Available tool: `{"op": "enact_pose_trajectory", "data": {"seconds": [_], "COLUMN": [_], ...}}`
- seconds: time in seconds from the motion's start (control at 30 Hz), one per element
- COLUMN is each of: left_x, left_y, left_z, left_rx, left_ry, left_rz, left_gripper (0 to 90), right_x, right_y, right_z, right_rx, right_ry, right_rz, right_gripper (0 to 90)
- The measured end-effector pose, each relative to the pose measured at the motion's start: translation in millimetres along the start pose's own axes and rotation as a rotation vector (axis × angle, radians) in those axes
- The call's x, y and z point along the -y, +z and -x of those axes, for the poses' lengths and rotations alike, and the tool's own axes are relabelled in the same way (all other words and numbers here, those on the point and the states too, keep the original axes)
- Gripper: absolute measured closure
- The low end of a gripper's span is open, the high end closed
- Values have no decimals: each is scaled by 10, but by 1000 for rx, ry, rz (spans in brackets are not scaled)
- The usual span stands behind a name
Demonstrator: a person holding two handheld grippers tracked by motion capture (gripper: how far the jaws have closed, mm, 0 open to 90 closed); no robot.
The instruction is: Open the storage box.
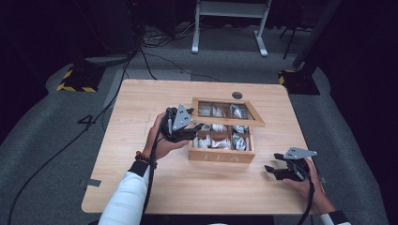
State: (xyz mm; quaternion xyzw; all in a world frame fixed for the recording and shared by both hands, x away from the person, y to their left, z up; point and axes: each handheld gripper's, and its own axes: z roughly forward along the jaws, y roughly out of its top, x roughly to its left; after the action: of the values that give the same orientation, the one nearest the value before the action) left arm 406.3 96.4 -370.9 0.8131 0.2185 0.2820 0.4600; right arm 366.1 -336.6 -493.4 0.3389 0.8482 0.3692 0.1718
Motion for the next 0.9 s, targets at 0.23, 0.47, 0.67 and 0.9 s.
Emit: {"op": "enact_pose_trajectory", "data": {"seconds": [0.23, 0.47, 0.67, 0.9], "left_x": [-81, -161, -242, -333], "left_y": [5, 27, 76, 121], "left_z": [-77, -169, -252, -352], "left_rx": [11, 15, 13, 14], "left_ry": [-4, -30, -49, -53], "left_rz": [11, 34, 50, 56], "left_gripper": [439, 442, 445, 457], "right_x": [32, 69, 69, 68], "right_y": [37, 74, 82, 83], "right_z": [19, 17, 16, 18], "right_rx": [-2, -30, -44, -50], "right_ry": [18, 23, 8, 2], "right_rz": [-7, 6, 2, -1], "right_gripper": [292, 257, 220, 209]}}
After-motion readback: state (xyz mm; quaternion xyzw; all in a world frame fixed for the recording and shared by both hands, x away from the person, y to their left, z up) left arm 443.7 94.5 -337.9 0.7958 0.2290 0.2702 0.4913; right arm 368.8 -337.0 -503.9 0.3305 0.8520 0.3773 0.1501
